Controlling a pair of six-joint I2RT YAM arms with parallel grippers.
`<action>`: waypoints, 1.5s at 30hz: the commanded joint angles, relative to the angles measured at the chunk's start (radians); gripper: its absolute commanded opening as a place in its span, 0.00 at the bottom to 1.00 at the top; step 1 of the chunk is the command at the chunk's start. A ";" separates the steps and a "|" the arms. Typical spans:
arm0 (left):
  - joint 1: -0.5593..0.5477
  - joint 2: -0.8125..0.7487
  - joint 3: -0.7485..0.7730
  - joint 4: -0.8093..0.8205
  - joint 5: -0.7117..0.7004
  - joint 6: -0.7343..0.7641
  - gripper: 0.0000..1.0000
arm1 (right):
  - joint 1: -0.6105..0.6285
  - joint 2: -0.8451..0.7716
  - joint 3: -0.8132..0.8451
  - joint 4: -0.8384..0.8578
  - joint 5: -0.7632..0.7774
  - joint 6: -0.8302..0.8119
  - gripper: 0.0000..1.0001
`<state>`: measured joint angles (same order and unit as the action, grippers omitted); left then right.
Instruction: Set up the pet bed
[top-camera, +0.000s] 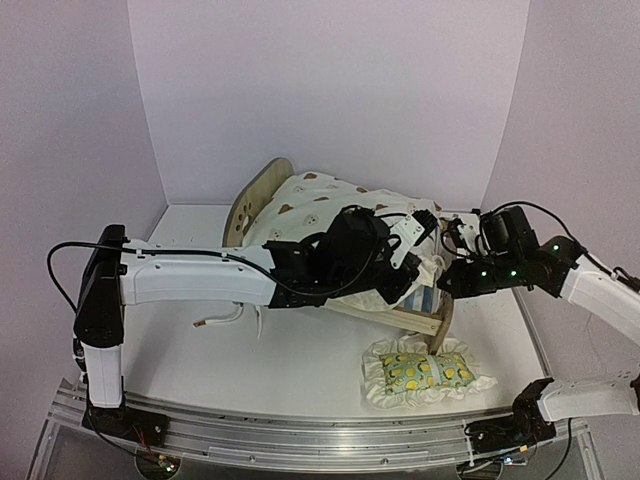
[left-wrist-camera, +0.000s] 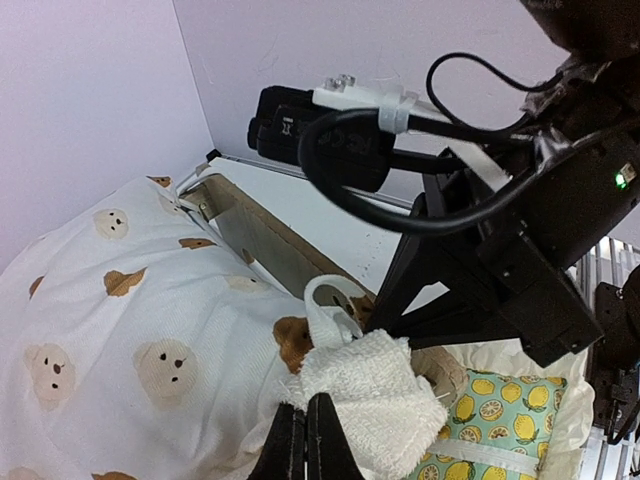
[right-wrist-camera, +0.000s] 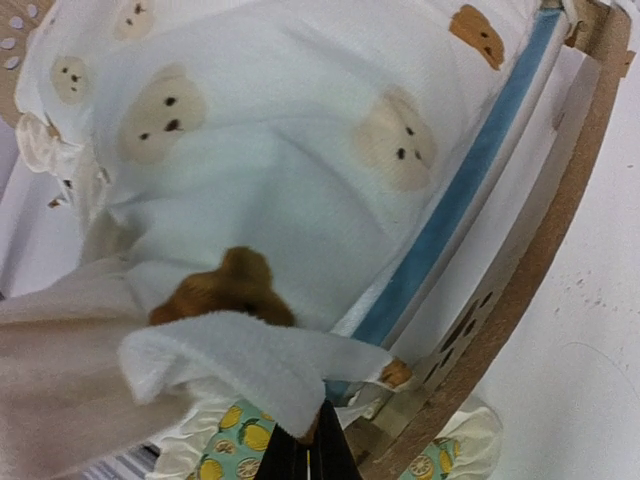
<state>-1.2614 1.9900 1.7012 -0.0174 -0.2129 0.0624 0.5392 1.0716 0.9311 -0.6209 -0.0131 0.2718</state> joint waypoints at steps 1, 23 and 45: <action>0.010 -0.049 0.014 0.044 0.001 0.009 0.00 | 0.004 -0.027 0.101 -0.042 -0.187 0.080 0.00; 0.011 -0.038 0.013 0.032 0.048 -0.012 0.00 | 0.005 -0.063 0.234 -0.045 -0.473 0.225 0.00; 0.010 -0.046 -0.016 0.040 0.066 -0.027 0.00 | 0.004 -0.093 0.240 -0.066 -0.481 0.307 0.00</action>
<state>-1.2537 1.9900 1.6985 -0.0160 -0.1558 0.0509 0.5392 1.0115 1.2002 -0.6952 -0.4755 0.5785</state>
